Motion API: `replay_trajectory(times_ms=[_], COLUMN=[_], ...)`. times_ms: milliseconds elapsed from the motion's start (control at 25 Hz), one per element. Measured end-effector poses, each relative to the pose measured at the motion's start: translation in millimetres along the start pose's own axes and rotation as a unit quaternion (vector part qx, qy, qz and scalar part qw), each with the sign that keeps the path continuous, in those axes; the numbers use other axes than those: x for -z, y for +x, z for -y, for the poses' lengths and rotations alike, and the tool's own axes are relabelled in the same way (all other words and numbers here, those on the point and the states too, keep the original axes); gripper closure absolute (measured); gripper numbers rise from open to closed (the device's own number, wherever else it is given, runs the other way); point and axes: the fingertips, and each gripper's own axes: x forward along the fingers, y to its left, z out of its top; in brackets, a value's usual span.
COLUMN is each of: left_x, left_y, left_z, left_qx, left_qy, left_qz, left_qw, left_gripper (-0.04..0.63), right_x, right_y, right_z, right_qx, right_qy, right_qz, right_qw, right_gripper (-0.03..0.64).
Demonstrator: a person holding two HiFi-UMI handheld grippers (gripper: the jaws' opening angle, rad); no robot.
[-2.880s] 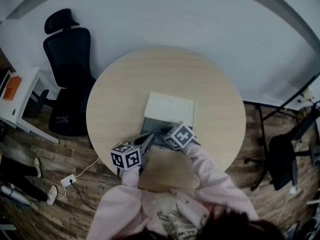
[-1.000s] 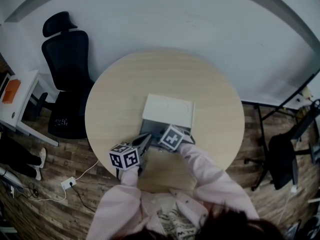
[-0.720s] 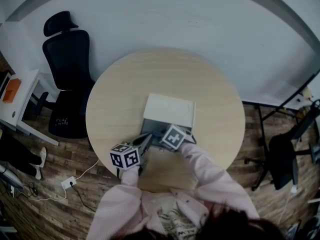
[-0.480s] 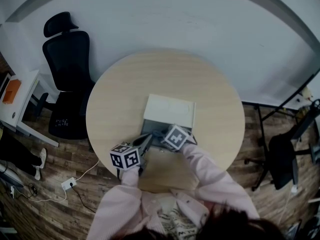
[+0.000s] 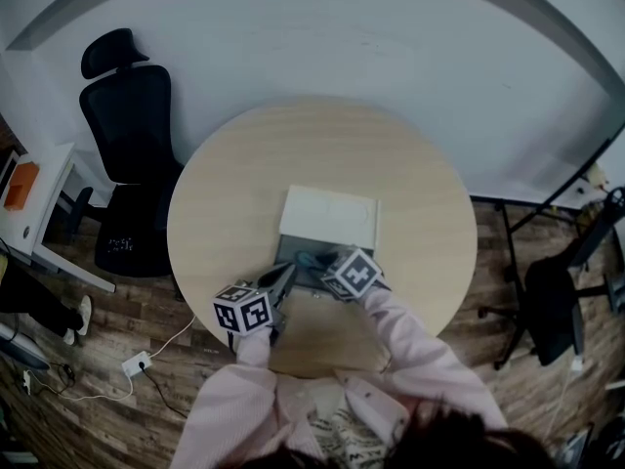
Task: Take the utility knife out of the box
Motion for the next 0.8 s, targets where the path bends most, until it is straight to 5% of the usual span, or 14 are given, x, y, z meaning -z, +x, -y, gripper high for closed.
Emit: replay_trajectory(times_ms=[360, 800], left_x=[-2.2, -6.0], left_y=[-4.5, -9.3], left_z=[2.9, 11.9], left_qx=[0.007, 0.015], left_qy=[0.011, 0.030], left_qz=[0.000, -0.001], left_qw=[0.9999, 0.9994], left_gripper=[0.595, 0.595], right_x=[-6.0, -24.6], right_y=[-12.4, -45.8], right_z=[-3.3, -8.3], right_qx=[-0.012, -0.028], right_qy=[0.053, 0.131], right_qz=[0.061, 0.165], right_qw=[0.997, 0.977], right_gripper=[0.479, 0.480])
